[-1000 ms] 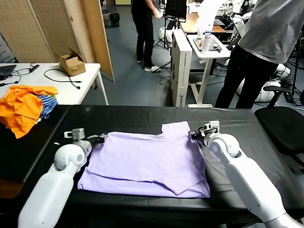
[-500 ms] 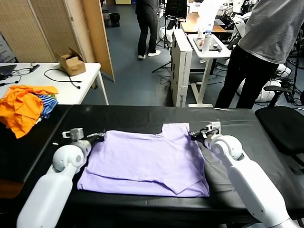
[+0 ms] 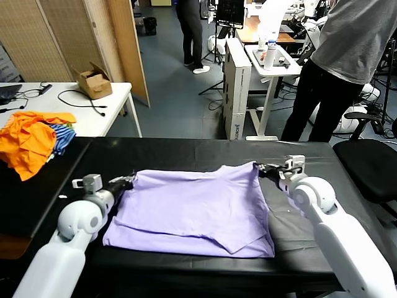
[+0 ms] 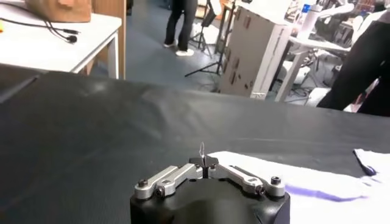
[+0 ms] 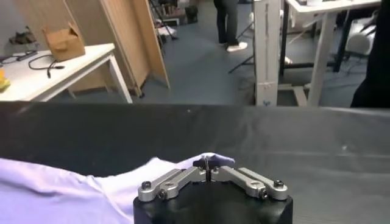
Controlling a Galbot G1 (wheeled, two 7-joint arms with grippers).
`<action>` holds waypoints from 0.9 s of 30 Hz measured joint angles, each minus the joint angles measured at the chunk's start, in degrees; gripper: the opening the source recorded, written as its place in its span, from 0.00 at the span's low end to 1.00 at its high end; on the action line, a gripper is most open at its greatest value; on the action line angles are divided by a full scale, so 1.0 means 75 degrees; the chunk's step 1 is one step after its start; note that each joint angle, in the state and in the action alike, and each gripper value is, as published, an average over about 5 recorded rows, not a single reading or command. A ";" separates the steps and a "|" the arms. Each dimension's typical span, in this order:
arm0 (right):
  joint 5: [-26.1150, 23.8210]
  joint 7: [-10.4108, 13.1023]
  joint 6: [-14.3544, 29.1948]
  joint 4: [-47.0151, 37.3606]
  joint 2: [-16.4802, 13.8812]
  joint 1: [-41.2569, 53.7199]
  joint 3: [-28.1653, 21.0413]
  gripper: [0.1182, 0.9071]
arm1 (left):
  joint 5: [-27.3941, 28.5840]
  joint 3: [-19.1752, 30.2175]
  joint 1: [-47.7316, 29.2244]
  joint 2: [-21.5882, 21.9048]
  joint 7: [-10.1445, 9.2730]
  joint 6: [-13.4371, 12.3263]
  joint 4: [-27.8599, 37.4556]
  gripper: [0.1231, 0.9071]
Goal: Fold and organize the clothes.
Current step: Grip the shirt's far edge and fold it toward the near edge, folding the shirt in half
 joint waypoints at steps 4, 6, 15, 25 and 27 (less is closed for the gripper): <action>-0.0048 0.0103 -0.0131 0.0622 -0.0195 -0.0786 0.0270 0.03 | 0.0019 -0.0153 0.0285 0.0019 0.0000 0.0002 -0.0271 0.03; -0.0074 0.0191 -0.0142 0.0882 -0.0249 -0.1129 0.0321 0.03 | 0.0029 -0.0246 0.0438 0.0019 0.0004 0.0001 -0.0386 0.03; -0.0106 0.0523 -0.0141 0.1697 -0.0350 -0.2189 0.0468 0.03 | 0.0183 -0.0677 0.1311 -0.0091 0.0015 0.0025 -0.0794 0.03; -0.0271 0.0514 -0.0140 0.2155 -0.0449 -0.2999 0.0641 0.03 | 0.0363 -0.0802 0.1932 -0.0241 -0.0037 0.0052 -0.1049 0.03; -0.0283 0.0500 -0.0140 0.2172 -0.0463 -0.3124 0.0670 0.03 | 0.0422 -0.0828 0.2025 -0.0267 -0.0042 0.0052 -0.1070 0.03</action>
